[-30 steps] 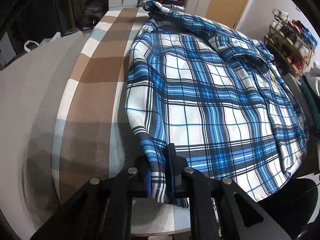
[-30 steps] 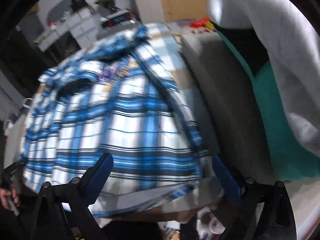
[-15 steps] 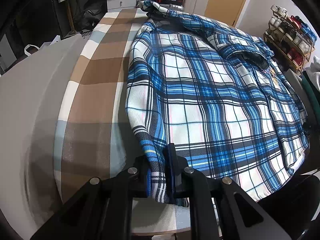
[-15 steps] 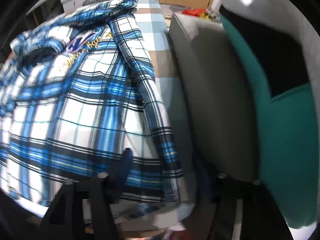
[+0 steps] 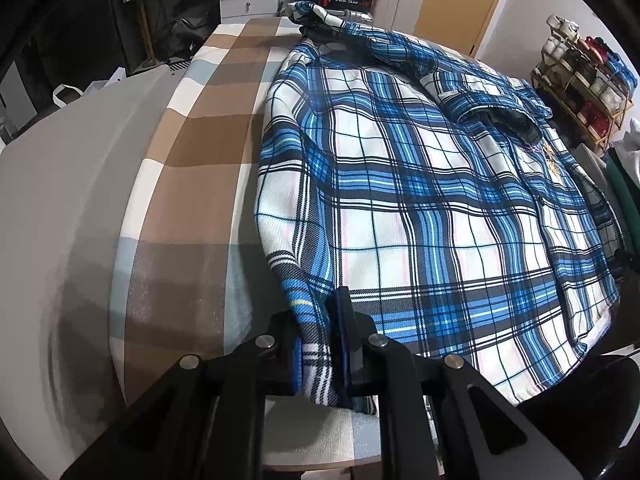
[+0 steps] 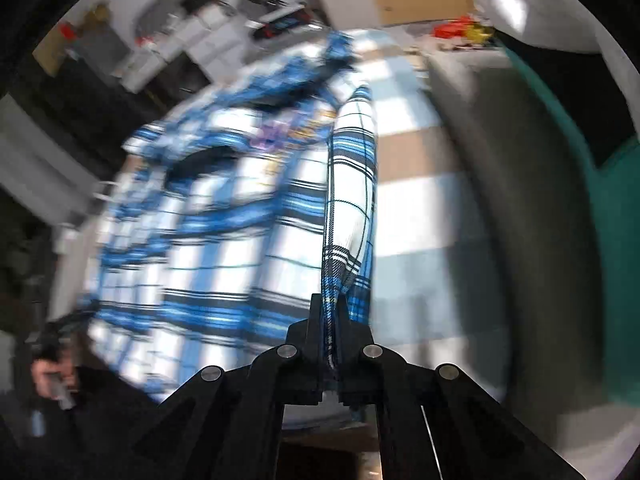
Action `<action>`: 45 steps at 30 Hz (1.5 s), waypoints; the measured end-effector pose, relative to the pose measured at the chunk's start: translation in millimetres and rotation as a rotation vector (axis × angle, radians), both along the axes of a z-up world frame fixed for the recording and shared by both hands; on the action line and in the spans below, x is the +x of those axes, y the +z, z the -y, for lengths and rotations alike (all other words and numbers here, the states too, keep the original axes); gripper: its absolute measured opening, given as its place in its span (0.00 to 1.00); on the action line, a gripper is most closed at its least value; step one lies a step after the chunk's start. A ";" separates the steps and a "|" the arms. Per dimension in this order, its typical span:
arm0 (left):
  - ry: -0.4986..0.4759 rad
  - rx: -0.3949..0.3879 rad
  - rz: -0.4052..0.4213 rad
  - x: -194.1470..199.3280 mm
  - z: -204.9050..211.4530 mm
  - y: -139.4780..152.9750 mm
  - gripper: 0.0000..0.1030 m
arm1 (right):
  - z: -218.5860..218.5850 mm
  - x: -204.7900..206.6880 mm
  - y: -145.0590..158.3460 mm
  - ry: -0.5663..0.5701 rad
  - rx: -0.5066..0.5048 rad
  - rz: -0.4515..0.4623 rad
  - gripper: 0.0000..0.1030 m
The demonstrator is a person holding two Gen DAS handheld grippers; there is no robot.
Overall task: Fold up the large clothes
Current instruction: 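Lift the plaid shirt by both side edges with both grippers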
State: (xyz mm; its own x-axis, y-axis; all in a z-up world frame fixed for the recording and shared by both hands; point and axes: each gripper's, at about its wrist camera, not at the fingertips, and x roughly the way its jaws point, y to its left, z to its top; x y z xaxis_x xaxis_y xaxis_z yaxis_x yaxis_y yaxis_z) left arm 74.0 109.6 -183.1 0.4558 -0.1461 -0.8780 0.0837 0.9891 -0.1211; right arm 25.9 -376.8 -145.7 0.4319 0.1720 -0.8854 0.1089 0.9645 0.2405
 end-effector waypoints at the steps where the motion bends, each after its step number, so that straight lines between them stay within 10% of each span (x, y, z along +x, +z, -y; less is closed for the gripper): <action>1: -0.002 0.005 0.001 0.0 1.0 0.1 0.09 | 3.5 5.0 -4.7 -0.011 -0.021 -0.014 0.05; 5: 0.003 -0.007 -0.003 1.2 -0.6 0.0 0.09 | 5.8 14.1 -12.4 0.003 -0.115 -0.041 0.12; 7: 0.014 -0.028 -0.009 2.0 -2.7 -0.1 0.09 | 5.2 14.5 -16.2 0.021 -0.134 -0.063 0.39; 12: 0.022 -0.084 -0.020 4.8 -7.3 -0.2 0.13 | -1.4 8.0 -21.9 0.085 -0.213 -0.051 0.55; 14: 0.024 -0.095 -0.020 5.8 -8.2 -0.3 0.13 | -5.4 2.2 -22.1 0.097 -0.241 -0.051 0.54; 15: 0.020 -0.096 -0.019 6.8 -7.8 -0.4 0.12 | -7.6 0.3 -20.2 0.099 -0.246 -0.044 0.38; 16: 0.014 -0.095 -0.018 7.7 -7.8 -0.5 0.12 | -7.1 -3.2 -17.3 0.105 -0.228 -0.036 0.02; 24: 0.032 -0.161 -0.082 -6.5 -23.5 9.0 0.00 | 3.5 -39.6 24.7 0.025 0.026 0.107 0.02; 34: -0.089 -0.255 -0.011 -36.4 -39.7 91.8 0.00 | -2.9 -59.3 66.5 0.010 0.263 0.153 0.02; 45: -0.166 -0.200 -0.039 42.1 -16.8 108.9 0.00 | -61.2 3.9 53.8 0.095 0.137 0.166 0.02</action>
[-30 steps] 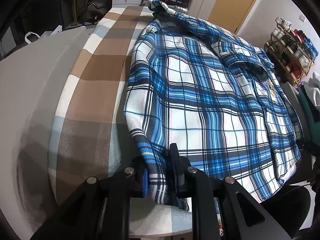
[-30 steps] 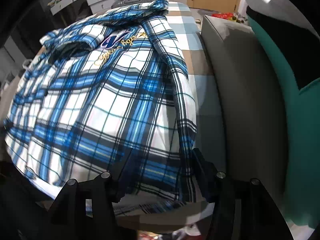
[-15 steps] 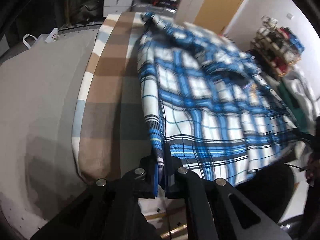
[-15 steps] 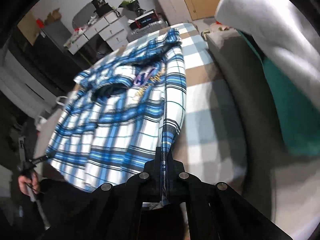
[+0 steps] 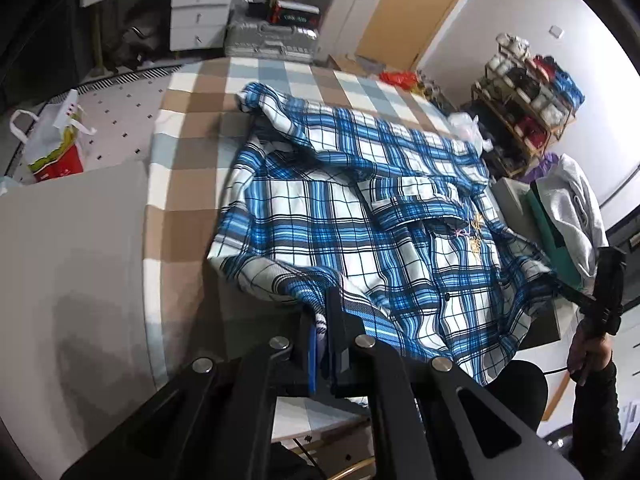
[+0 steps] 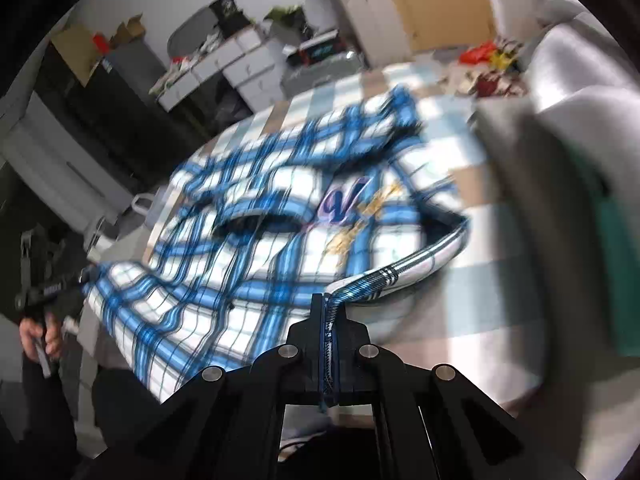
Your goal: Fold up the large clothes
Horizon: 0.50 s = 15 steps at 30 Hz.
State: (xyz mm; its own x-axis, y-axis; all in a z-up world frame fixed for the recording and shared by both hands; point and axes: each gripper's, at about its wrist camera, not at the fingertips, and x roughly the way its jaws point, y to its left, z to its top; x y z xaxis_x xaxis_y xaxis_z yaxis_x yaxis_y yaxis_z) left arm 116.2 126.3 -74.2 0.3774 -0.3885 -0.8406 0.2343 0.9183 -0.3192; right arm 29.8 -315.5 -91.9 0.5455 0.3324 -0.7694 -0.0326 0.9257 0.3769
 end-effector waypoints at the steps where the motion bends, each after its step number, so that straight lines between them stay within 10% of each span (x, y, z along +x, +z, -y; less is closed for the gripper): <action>1: -0.008 0.013 -0.014 2.8 -0.6 0.7 0.00 | -1.3 -0.7 6.9 0.002 -0.016 0.016 0.02; 8: 0.009 0.021 -0.081 94.5 0.7 31.3 0.00 | 24.6 52.3 77.6 -0.059 -0.005 0.056 0.02; 15: 0.128 0.124 -0.227 216.8 -9.0 5.2 0.00 | 59.6 218.9 79.5 -0.176 -0.149 -0.187 0.03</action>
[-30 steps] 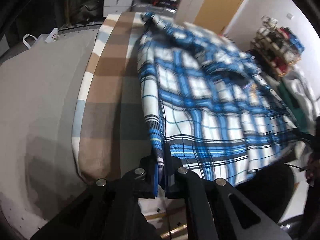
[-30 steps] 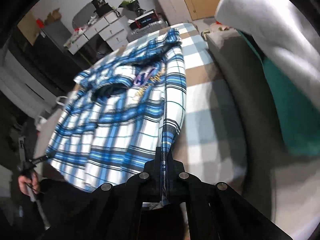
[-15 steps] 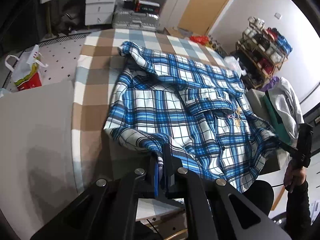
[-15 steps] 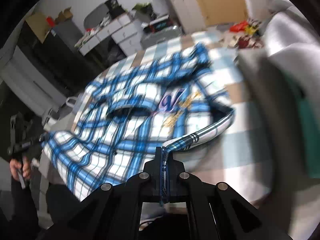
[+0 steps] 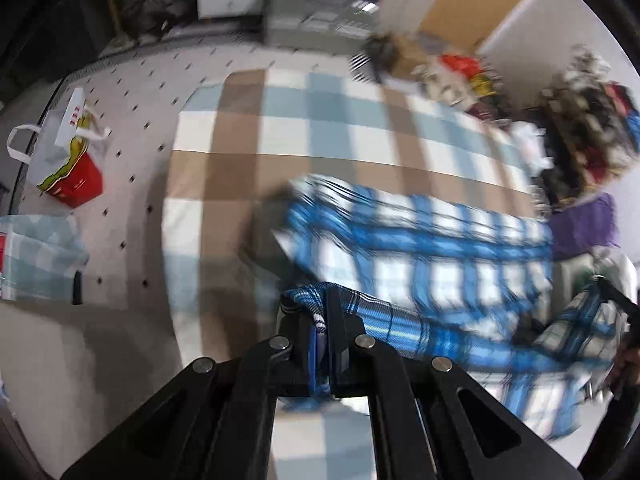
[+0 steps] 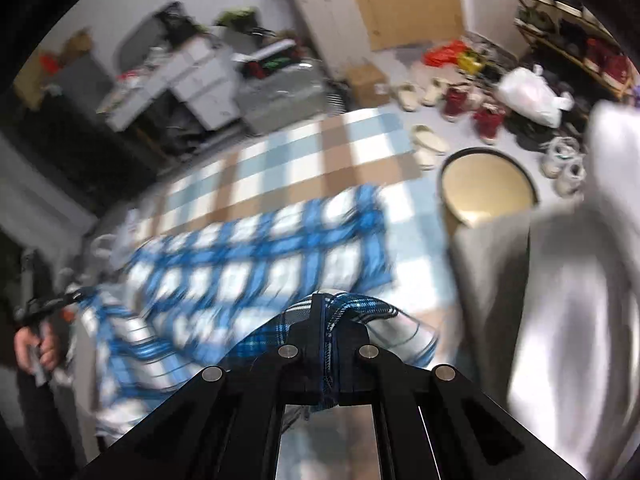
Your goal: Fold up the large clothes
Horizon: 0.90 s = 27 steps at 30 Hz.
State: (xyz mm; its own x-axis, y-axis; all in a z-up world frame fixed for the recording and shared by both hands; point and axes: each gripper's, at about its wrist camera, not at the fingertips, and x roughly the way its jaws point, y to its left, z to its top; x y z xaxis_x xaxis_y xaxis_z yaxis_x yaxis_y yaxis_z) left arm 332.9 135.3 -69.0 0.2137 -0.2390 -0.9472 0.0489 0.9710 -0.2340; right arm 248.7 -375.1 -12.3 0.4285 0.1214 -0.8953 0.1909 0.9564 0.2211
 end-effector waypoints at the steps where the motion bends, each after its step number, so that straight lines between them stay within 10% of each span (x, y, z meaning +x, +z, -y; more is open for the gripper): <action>1: 0.017 0.006 -0.045 17.0 -2.3 -16.5 0.00 | 1.1 16.2 -4.6 0.005 -0.025 -0.033 0.03; 9: 0.102 -0.039 -0.224 63.6 -20.9 -94.2 0.00 | 14.5 123.4 -91.9 0.048 -0.141 -0.282 0.06; 13: 0.068 -0.075 -0.186 53.3 -28.8 -83.2 0.02 | 21.7 127.7 -102.5 0.071 -0.125 -0.269 0.11; 16: 0.055 -0.085 -0.086 35.4 -38.3 -52.4 0.32 | 21.4 121.5 -80.6 0.084 -0.124 -0.171 0.30; 18: 0.062 -0.018 0.078 18.8 -47.5 -21.9 0.87 | 16.7 114.3 -62.9 0.102 -0.159 -0.076 0.59; 21: 0.069 0.011 0.154 -3.7 -55.7 0.6 0.88 | 9.7 95.2 -33.4 0.091 -0.279 0.080 0.82; 27: -0.098 0.042 0.214 -25.2 -2.5 13.0 0.88 | -23.6 68.7 -19.8 0.214 -0.252 0.184 0.82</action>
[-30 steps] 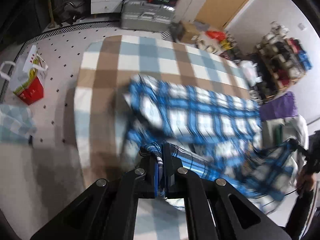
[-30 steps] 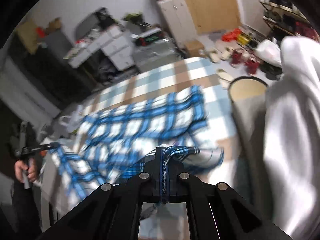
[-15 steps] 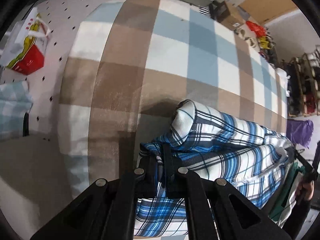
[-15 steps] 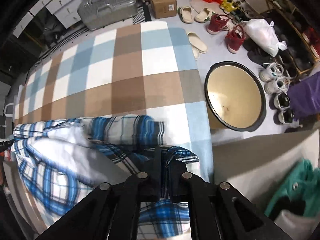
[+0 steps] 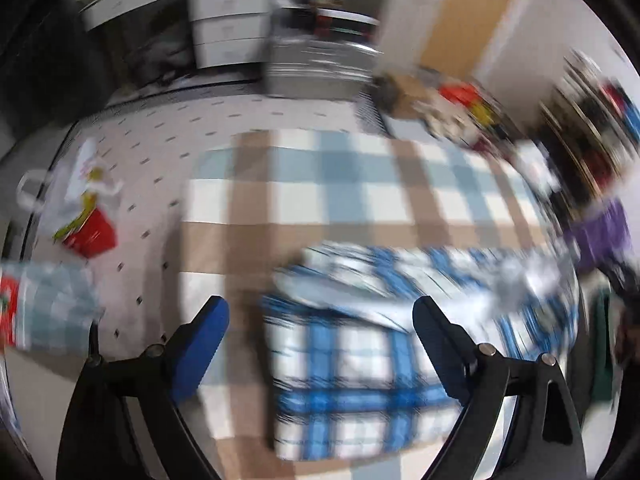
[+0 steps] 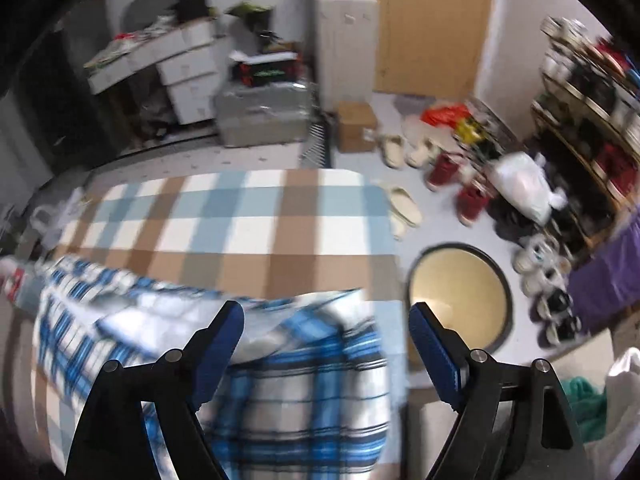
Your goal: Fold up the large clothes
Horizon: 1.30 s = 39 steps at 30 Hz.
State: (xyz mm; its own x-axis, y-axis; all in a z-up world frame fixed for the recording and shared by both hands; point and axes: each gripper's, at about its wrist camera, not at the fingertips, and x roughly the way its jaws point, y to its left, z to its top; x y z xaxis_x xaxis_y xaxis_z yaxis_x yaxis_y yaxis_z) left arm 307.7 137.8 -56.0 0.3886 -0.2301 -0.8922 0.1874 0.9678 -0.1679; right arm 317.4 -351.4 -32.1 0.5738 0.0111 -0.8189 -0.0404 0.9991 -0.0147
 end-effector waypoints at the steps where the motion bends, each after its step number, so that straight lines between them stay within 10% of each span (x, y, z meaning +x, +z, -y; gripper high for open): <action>1: -0.058 0.017 0.005 -5.2 23.4 -0.9 0.88 | -15.3 -4.8 -3.2 0.060 -0.014 0.004 0.82; 8: -0.391 0.108 -0.002 -17.5 157.6 -39.5 0.88 | -81.0 -10.2 -52.1 0.314 -0.085 -0.075 0.83; 17: -0.444 0.172 -0.075 17.3 213.4 -92.3 0.87 | -89.2 10.7 -101.8 0.379 -0.215 -0.132 0.70; 19: -0.451 0.143 -0.133 26.2 215.8 -103.6 0.66 | -89.7 8.4 -103.1 0.396 -0.215 -0.131 0.44; 21: -0.442 0.129 -0.181 29.0 219.5 -105.8 0.09 | -89.6 6.1 -102.8 0.398 -0.220 -0.123 0.17; 22: -0.437 0.123 -0.184 32.2 219.8 -106.4 0.08 | -89.5 3.8 -100.7 0.391 -0.233 -0.100 0.00; 39: -0.275 0.323 0.056 80.4 243.2 -71.7 0.00 | -48.8 48.5 -68.9 0.088 -0.090 0.052 0.00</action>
State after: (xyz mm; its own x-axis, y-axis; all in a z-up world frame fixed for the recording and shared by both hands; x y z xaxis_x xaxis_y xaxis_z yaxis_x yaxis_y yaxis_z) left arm 388.1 -105.4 -127.7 0.4015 -0.0444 -0.9148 0.4460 0.8819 0.1529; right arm 365.9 -302.7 -101.0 0.6157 -0.0087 -0.7880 -0.1245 0.9863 -0.1082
